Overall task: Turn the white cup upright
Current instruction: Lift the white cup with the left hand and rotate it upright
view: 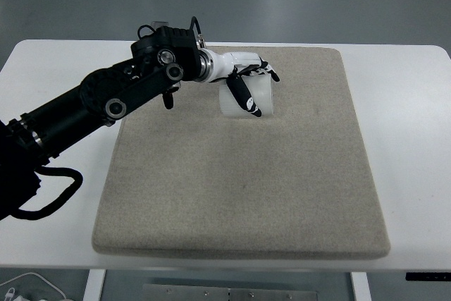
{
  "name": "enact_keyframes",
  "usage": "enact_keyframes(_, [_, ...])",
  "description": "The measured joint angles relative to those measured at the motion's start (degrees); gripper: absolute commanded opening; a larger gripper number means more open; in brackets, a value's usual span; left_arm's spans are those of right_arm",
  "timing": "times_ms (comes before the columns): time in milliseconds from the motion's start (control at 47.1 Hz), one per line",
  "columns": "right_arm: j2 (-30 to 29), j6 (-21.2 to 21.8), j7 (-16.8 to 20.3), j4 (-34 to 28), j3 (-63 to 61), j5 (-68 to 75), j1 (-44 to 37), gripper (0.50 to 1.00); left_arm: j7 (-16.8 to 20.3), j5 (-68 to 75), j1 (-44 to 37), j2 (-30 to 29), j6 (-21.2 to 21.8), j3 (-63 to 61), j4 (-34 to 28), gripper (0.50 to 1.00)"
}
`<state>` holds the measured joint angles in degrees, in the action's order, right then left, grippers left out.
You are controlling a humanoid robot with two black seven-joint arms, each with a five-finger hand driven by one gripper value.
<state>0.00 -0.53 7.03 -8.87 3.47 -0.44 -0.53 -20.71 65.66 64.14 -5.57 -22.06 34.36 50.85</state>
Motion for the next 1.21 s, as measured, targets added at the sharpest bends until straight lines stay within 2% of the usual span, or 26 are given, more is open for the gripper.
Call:
enact_keyframes(212, [0.0, 0.0, 0.0, 0.0, 0.0, 0.0, 0.0, 0.93, 1.2, -12.7, 1.1, -3.8, 0.2, 1.7, -1.3, 0.598])
enact_keyframes(446, [0.0, 0.0, 0.0, 0.0, 0.0, 0.0, 0.0, 0.93, 5.1, -25.3, 0.0, -7.8, -1.8, 5.9, -2.5, 0.602])
enact_keyframes(573, [0.0, 0.0, 0.0, 0.0, 0.0, 0.0, 0.0, 0.93, 9.6, -31.6, -0.1, -9.8, -4.4, 6.1, -5.1, 0.602])
enact_keyframes(743, [0.0, 0.0, 0.0, 0.0, 0.0, 0.0, 0.0, 0.93, 13.4, -39.3, -0.3, -12.3, -7.0, 7.1, -6.9, 0.598])
enact_keyframes(912, [0.0, 0.0, 0.0, 0.0, 0.0, 0.0, 0.0, 0.93, 17.5, -44.5, -1.9, -12.7, -10.9, 7.5, -11.6, 0.598])
enact_keyframes(1018, [0.0, 0.0, 0.0, 0.0, 0.0, 0.0, 0.0, 0.93, 21.3, -45.9, -2.9, -12.7, -12.8, 7.4, -16.1, 0.598])
enact_keyframes(1209, [0.0, 0.0, 0.0, 0.0, 0.0, 0.0, 0.0, 0.93, 30.0, -46.2, -6.1, -12.2, -13.0, 7.3, -20.7, 0.608])
